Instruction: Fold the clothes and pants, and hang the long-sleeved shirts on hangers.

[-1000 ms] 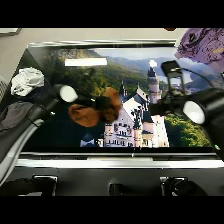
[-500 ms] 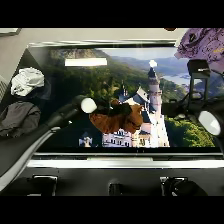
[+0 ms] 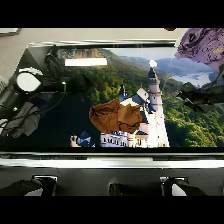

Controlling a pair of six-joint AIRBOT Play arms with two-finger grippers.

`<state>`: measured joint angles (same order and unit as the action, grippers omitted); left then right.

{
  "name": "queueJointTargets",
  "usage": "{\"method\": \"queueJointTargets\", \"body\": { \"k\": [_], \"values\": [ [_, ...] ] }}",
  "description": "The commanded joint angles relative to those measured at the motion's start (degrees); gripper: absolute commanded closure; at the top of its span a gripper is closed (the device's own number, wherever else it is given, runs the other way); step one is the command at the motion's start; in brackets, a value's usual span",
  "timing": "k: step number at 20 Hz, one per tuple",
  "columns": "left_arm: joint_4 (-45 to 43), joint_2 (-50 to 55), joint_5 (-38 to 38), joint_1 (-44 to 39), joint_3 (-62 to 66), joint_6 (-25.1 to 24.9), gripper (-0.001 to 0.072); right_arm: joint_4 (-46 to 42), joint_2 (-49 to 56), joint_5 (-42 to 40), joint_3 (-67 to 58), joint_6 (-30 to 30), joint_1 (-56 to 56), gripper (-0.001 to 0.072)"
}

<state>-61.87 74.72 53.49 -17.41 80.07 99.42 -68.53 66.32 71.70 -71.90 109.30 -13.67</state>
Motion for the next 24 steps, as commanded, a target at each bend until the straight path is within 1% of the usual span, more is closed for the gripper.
{"method": "queueJointTargets", "body": {
  "k": [1, 2, 4, 5, 7, 8, 9, 12, 18, 24],
  "values": [
    [-0.31, -0.96, 0.9, 4.35, -0.02, -0.44, 0.0095, 16.52, 9.11, -1.92, -0.22, -12.5, -6.32, 0.0327],
    [-0.28, -0.96, 0.52, 4.72, -0.02, -0.44, 0.0095, 16.63, 11.26, -3.56, -0.22, -14.4, -4.87, 0.0378],
    [-0.28, -0.94, 0.31, 4.92, -0.02, -0.39, 0.0096, 20.06, 17.46, -2.84, -0.28, -17.03, -1.99, 0.0377],
    [-0.28, -0.92, 0.33, 4.94, -0.02, -0.39, 0.0095, 23.85, 21.59, -0.9, -0.28, -18.88, -0.68, 0.0371],
    [-0.28, -0.66, 0.31, 4.96, -0.02, -0.39, 0.0096, 31.34, 28.7, 0.66, -0.28, -24.17, 1.31, 0.0296],
    [-0.31, -0.42, 0.31, 4.96, -0.04, -0.39, 0.0095, 34.12, 31.39, 0.11, -0.28, -26.62, 1.88, 0.0296],
    [-0.31, -0.07, 0.31, 4.96, -0.04, -0.39, 0.0095, 35.41, 33.11, -1.2, -0.28, -27.71, 2.16, 0.0296],
    [-0.31, 0.94, 0.31, 4.96, -0.04, -0.39, 0.0095, 36.39, 35.36, -4.35, -0.28, -28.65, 2.84, 0.0294],
    [-0.31, 2.32, 0.31, 4.96, -0.07, -0.42, 0.0095, 36.24, 36.41, -10.99, -0.35, -31.87, 6.88, 0.0294],
    [-0.31, 2.36, 0.76, 4.96, -0.07, -0.42, 0.0095, 36.24, 39.78, -11.34, -0.76, -32.06, 9.64, 0.0294]
  ]
}}
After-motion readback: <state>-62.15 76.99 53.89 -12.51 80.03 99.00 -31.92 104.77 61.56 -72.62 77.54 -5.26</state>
